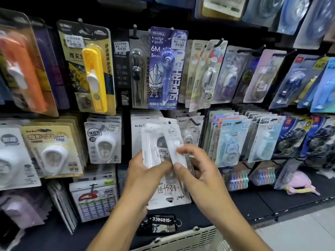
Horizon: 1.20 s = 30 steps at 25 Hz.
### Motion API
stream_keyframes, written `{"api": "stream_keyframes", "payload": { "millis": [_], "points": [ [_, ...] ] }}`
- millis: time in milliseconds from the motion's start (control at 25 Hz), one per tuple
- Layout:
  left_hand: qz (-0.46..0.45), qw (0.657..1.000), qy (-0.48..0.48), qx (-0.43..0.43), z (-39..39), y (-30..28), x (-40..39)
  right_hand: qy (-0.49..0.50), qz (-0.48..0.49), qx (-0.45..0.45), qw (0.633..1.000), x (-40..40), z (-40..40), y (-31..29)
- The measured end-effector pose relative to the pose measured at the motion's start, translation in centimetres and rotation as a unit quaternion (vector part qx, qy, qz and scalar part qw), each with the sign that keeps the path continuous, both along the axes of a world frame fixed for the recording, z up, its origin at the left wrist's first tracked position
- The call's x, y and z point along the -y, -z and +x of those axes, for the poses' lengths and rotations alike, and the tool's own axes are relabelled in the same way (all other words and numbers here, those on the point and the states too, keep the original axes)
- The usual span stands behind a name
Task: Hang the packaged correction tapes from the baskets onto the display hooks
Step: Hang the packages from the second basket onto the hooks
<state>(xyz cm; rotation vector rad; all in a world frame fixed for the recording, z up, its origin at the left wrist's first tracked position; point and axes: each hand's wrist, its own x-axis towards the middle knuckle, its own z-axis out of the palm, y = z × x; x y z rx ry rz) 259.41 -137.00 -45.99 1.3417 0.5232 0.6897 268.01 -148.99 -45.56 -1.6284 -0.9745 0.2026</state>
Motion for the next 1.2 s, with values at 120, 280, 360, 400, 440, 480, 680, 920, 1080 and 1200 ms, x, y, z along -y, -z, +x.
{"api": "stream_keyframes", "payload": {
  "millis": [120, 280, 360, 400, 440, 480, 680, 920, 1080, 1200],
  "points": [
    [-0.010, 0.999, 0.029, 0.013, -0.4, -0.2, -0.3, -0.003, 0.014, -0.079, 0.997, 0.7, 1.4, 0.9],
    [-0.034, 0.998, 0.051, 0.023, -0.3, -0.4, 0.3, 0.033, 0.027, -0.204, 0.978, 0.8, 2.2, 1.5],
    [-0.022, 0.999, 0.033, 0.029, -0.3, -0.3, 0.0, 0.141, 0.013, -0.122, 0.982, 0.9, 2.3, 1.9],
    [-0.013, 0.999, 0.027, 0.035, -0.3, -0.3, -0.2, 0.192, -0.003, -0.073, 0.979, 1.0, 2.4, 1.8],
    [-0.005, 0.999, 0.022, 0.039, -0.4, -0.4, -0.4, 0.228, -0.022, -0.038, 0.973, 1.2, 2.6, 1.6],
    [-0.001, 0.999, 0.019, 0.041, -0.4, -0.3, -0.6, 0.251, -0.037, -0.024, 0.967, 1.3, 2.9, 1.4],
    [0.005, 0.999, 0.030, 0.035, -0.1, 0.0, -0.5, 0.236, -0.111, 0.026, 0.965, 0.9, 5.2, 0.7],
    [-0.004, 0.999, 0.011, 0.038, -0.2, 0.2, -1.0, 0.281, -0.042, 0.007, 0.959, 1.5, 5.8, 0.5],
    [-0.007, 0.999, 0.007, 0.035, -0.4, 0.3, -1.2, 0.244, -0.007, -0.066, 0.967, 1.6, 5.8, 0.1],
    [-0.004, 0.999, 0.018, 0.041, -0.4, 0.1, -1.0, 0.252, -0.022, -0.058, 0.966, 1.4, 5.9, -1.1]
  ]
}}
